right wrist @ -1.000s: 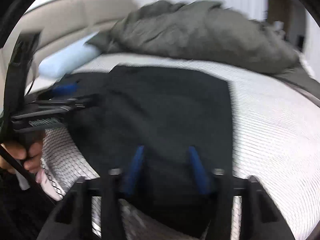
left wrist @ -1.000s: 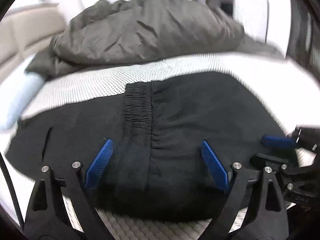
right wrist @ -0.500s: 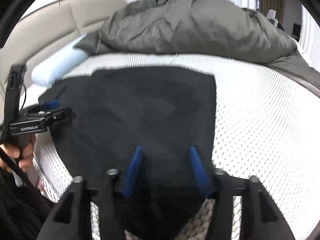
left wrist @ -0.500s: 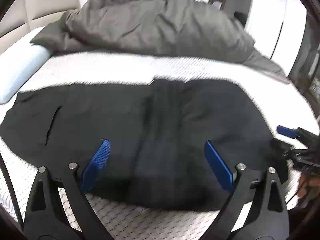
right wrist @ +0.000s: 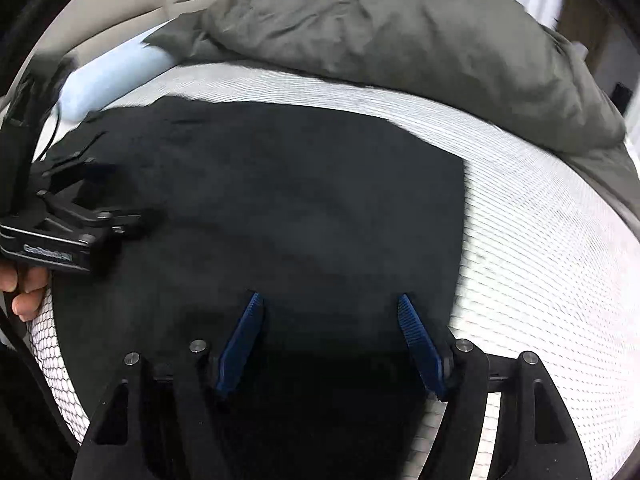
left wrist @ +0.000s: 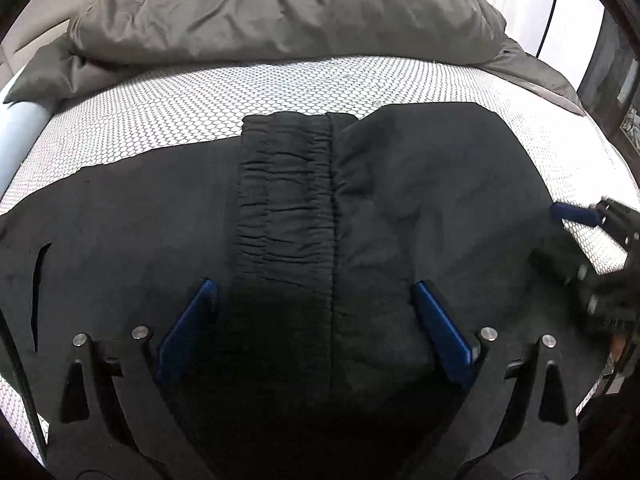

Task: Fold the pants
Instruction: 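Press the folded pants flat with both open tools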

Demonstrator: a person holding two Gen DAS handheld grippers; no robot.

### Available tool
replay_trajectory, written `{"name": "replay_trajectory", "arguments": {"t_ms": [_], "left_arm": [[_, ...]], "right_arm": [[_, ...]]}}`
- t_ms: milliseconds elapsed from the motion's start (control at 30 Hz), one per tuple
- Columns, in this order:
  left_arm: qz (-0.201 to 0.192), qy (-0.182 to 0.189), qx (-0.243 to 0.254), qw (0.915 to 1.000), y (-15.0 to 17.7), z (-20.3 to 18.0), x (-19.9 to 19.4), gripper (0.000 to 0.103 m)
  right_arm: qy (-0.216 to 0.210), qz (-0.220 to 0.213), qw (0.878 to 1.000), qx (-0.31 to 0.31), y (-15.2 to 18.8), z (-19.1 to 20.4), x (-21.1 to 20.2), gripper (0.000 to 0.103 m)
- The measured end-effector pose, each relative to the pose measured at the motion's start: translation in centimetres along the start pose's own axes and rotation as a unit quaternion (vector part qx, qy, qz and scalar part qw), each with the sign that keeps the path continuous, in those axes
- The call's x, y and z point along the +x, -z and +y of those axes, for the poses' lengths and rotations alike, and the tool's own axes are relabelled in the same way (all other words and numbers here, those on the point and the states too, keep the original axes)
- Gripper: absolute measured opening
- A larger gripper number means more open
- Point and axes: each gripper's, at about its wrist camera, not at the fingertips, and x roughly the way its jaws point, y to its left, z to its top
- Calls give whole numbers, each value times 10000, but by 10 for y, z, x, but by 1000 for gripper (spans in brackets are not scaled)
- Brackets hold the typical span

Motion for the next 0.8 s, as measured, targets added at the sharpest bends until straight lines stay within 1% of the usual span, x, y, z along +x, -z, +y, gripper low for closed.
{"name": "replay_trajectory", "arguments": {"t_ms": [67,133,167,233,267,300,367,400,433,467,500,533,600,633,667,733,800], "left_arm": [[17,-2,-73,10000,2,4,-4,100],[19,41,-239,9997,0,7,-15,100],[-76,47,-309,9995,-2,7,-25,100],[-463,75,-345,9983,-13,5,-43,100],[-587,40,-297,9978,-20,3,-46,100],[-631,-66,-247,9977,-27,0,-44,100],[-538,-277,-249,9979,-41,-4,-27,100],[-421,-462,-238,9978,-44,-6,-16,100],[-210,-799,-201,9964,-47,-6,-1,100],[29,-983,-207,9949,-47,-5,12,100],[119,-903,-252,9955,-48,-2,21,100],[230,-728,-403,9963,-46,3,26,100],[238,-501,-626,9965,-45,16,24,101],[226,-449,-659,9966,-44,20,24,103],[231,-398,-737,9962,-42,24,23,103],[281,-291,-1052,9936,-40,32,19,101],[146,-312,-1124,9931,-46,29,5,97]], "right_arm": [[152,43,9996,212,2,-16,-2,73],[25,-43,9988,490,2,-28,-8,73],[-84,-193,9981,579,1,-31,-14,73],[-266,-387,9974,553,-6,-27,-20,73],[-366,-427,9971,510,-15,-21,-18,73],[-433,-441,9969,482,-20,-16,-16,73],[-648,-383,9965,353,-37,1,-3,73],[-770,-254,9963,272,-41,9,4,73],[-839,-113,9962,219,-43,12,12,73],[-846,47,9963,164,-45,15,21,73],[-731,178,9971,130,-46,16,29,73],[-613,291,9976,141,-44,13,34,73],[-482,306,9983,143,-41,8,29,73],[-295,282,9991,123,-40,4,25,73],[2,270,9996,119,-37,-3,22,73],[306,251,9988,289,-31,-10,17,73],[22,95,9976,692,-32,-24,10,73]]}}
